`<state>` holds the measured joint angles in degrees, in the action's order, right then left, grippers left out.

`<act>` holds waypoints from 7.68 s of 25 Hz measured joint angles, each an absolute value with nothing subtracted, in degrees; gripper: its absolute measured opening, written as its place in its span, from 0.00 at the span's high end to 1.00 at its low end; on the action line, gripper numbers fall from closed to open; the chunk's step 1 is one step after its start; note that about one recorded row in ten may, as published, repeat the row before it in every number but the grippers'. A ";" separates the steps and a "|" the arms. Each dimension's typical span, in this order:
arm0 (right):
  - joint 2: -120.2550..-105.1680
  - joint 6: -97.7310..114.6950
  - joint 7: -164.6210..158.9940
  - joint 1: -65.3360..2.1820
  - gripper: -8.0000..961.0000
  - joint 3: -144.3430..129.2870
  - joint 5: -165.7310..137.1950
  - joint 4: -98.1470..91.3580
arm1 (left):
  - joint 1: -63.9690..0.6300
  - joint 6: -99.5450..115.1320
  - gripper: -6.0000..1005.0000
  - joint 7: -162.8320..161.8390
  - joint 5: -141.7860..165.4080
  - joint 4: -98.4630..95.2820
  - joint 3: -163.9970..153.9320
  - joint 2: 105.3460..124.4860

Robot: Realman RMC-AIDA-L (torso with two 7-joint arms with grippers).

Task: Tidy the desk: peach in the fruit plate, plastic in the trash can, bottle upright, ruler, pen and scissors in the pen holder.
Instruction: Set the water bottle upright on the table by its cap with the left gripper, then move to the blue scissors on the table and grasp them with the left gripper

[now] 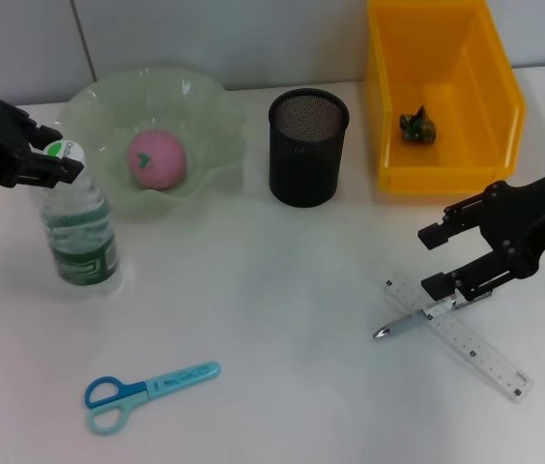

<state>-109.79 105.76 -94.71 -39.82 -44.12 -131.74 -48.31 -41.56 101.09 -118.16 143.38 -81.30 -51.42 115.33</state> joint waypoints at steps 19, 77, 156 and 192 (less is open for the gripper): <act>-109.77 105.73 -94.70 -39.99 0.21 -44.12 -131.74 -48.43 | -42.73 99.75 0.63 -117.79 143.60 -80.15 -50.67 114.96; -111.17 105.83 -95.27 -36.47 0.21 -40.98 -128.65 -48.35 | -31.97 101.52 0.16 -88.17 105.49 -45.36 -51.74 118.38; -111.17 101.32 -89.44 -36.36 0.21 -41.05 -131.75 -48.61 | -46.91 87.70 0.29 -134.47 143.42 -65.07 -104.61 119.18; -111.36 101.24 -89.38 -36.47 0.22 -41.04 -131.74 -48.60 | -47.92 86.23 0.56 -134.66 143.35 -61.89 -105.87 119.18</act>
<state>-111.36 101.24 -89.38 -36.47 -41.05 -131.75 -48.60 -47.92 86.23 -134.66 143.35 -61.89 -105.87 119.18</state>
